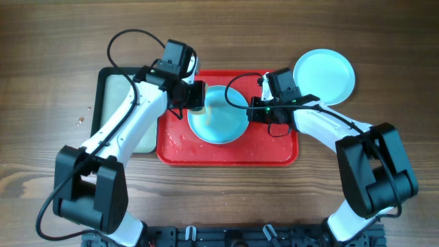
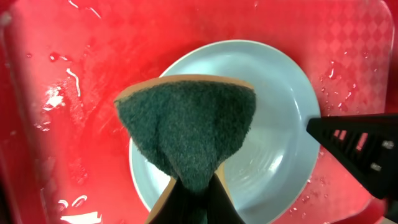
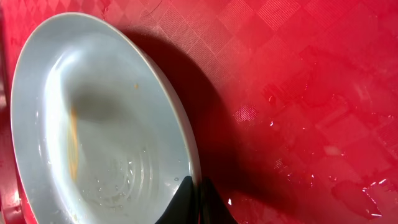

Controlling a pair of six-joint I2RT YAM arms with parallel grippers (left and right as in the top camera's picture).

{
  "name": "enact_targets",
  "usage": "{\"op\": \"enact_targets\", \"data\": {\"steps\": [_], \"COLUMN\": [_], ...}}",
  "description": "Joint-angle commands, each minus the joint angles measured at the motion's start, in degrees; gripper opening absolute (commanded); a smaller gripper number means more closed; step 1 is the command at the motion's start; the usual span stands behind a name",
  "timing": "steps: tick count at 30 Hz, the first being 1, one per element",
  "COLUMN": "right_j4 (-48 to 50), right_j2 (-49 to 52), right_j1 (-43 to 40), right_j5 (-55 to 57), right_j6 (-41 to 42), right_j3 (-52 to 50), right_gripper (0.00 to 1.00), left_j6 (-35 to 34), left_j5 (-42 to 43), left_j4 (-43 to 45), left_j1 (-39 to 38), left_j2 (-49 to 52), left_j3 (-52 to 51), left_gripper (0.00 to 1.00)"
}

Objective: Clean dirty plates on tray and stack at the side
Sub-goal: 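Move the sponge in the left gripper deeper into the held plate, then scrub the plate interior with the sponge while the right gripper holds it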

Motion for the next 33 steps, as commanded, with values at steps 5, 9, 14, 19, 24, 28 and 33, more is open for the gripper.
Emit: {"op": "enact_targets", "data": {"steps": [5, 9, 14, 19, 24, 28, 33], "right_j4": [0.31, 0.33, 0.33, 0.24, 0.31, 0.28, 0.28], "right_j2": [1.01, 1.01, 1.01, 1.01, 1.01, 1.01, 1.01], "right_j1": [0.24, 0.24, 0.24, 0.24, 0.24, 0.24, 0.24], "right_j5": [-0.87, -0.87, -0.87, -0.90, -0.92, -0.92, -0.90], "right_j6": [0.37, 0.37, 0.37, 0.63, 0.63, 1.53, 1.57], "right_j3": [-0.17, -0.17, -0.17, -0.17, -0.17, -0.17, -0.17], "right_gripper": [0.04, 0.04, 0.04, 0.04, 0.04, 0.04, 0.04], "left_j6": [-2.32, -3.82, -7.78, -10.10, -12.39, -12.39, -12.35], "left_j5": [0.83, 0.24, -0.63, -0.63, -0.63, 3.96, 12.39], "left_j4": [4.44, 5.53, 6.86, 7.32, 8.26, 8.48, 10.97], "left_j1": [-2.99, -2.99, -3.19, -6.40, -9.40, -9.55, -9.53], "left_j2": [1.51, 5.44, 9.81, 13.40, 15.89, 15.89, 15.58], "left_j3": [-4.28, -4.28, -4.28, -4.28, -4.28, -4.28, -4.24], "left_gripper": [0.04, 0.04, 0.04, 0.04, 0.04, 0.04, 0.04]}}
